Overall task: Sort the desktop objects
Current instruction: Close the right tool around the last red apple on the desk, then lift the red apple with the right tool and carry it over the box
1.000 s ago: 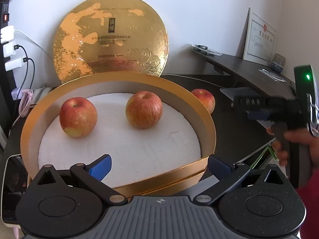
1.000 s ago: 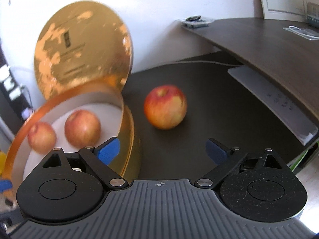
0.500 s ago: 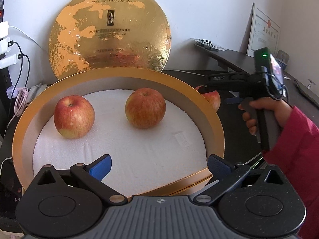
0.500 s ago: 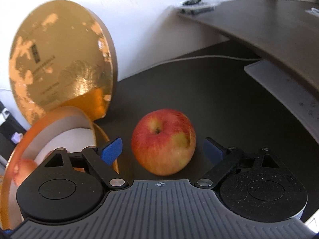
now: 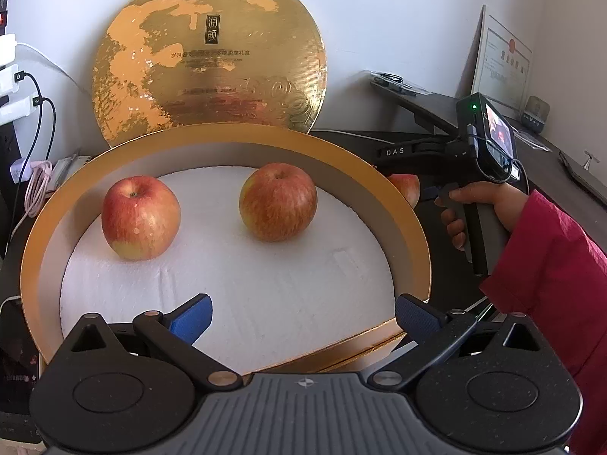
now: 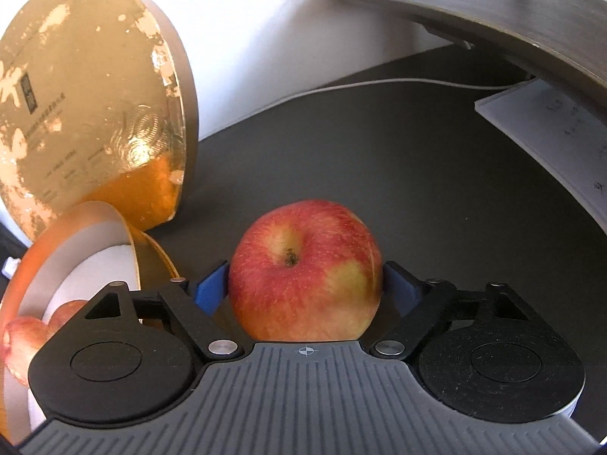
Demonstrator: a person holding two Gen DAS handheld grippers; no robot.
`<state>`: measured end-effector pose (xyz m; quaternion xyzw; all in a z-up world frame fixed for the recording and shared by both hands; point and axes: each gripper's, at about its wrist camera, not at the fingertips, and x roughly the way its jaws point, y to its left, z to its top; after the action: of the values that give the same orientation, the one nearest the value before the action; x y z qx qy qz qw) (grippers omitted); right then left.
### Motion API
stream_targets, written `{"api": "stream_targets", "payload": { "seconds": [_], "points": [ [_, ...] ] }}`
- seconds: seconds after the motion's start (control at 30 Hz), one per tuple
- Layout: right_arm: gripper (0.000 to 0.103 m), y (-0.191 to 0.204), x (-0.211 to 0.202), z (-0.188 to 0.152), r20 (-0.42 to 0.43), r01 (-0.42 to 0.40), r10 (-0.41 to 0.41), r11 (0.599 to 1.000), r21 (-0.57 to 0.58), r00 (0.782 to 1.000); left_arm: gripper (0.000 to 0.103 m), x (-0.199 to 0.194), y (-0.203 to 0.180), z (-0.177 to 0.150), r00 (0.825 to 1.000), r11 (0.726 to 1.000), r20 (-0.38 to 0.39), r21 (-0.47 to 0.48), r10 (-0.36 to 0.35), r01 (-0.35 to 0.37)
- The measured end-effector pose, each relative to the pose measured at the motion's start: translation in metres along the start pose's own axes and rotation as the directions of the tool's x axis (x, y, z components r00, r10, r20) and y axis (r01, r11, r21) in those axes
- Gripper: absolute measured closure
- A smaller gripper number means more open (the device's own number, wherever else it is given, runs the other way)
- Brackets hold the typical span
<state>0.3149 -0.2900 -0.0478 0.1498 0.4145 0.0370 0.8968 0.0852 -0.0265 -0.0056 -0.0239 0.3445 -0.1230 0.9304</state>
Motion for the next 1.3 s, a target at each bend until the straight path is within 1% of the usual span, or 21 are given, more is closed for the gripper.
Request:
{"api": "stream_targets", "payload": {
  "seconds": [0.17,0.6,0.83,0.93,1.07,1.3],
  "points": [
    [0.017,-0.003,-0.007,-0.004,-0.003,0.004,-0.004,1.0,-0.015,1.0,0.0,-0.002,0.001,-0.002,1.0,1.0,-0.001,0.005,-0.005,0.005],
    [0.017,-0.023,-0.038,-0.026,-0.055,0.018,-0.02,0.999,-0.026,0.998,0.0,-0.013,-0.001,-0.007,1.0,1.0,0.015,0.007,-0.018,0.018],
    [0.017,-0.024,-0.038,-0.03,-0.047,0.019,-0.02,0.999,-0.037,0.999,0.0,-0.017,-0.003,-0.008,1.0,1.0,0.02,0.013,-0.012,0.012],
    [0.014,-0.022,-0.039,-0.029,-0.042,0.021,-0.023,0.999,-0.042,0.999,0.0,-0.018,-0.003,-0.009,1.0,1.0,0.02,0.013,-0.01,0.01],
    [0.014,-0.019,-0.041,-0.03,-0.034,0.029,-0.031,0.998,-0.062,0.999,0.0,-0.018,-0.006,-0.009,1.0,1.0,0.019,0.018,-0.013,0.013],
    [0.013,-0.02,-0.045,-0.033,-0.023,0.021,-0.023,0.996,-0.083,0.999,0.0,-0.017,-0.006,-0.009,1.0,1.0,0.015,0.02,-0.018,0.018]
  ]
}}
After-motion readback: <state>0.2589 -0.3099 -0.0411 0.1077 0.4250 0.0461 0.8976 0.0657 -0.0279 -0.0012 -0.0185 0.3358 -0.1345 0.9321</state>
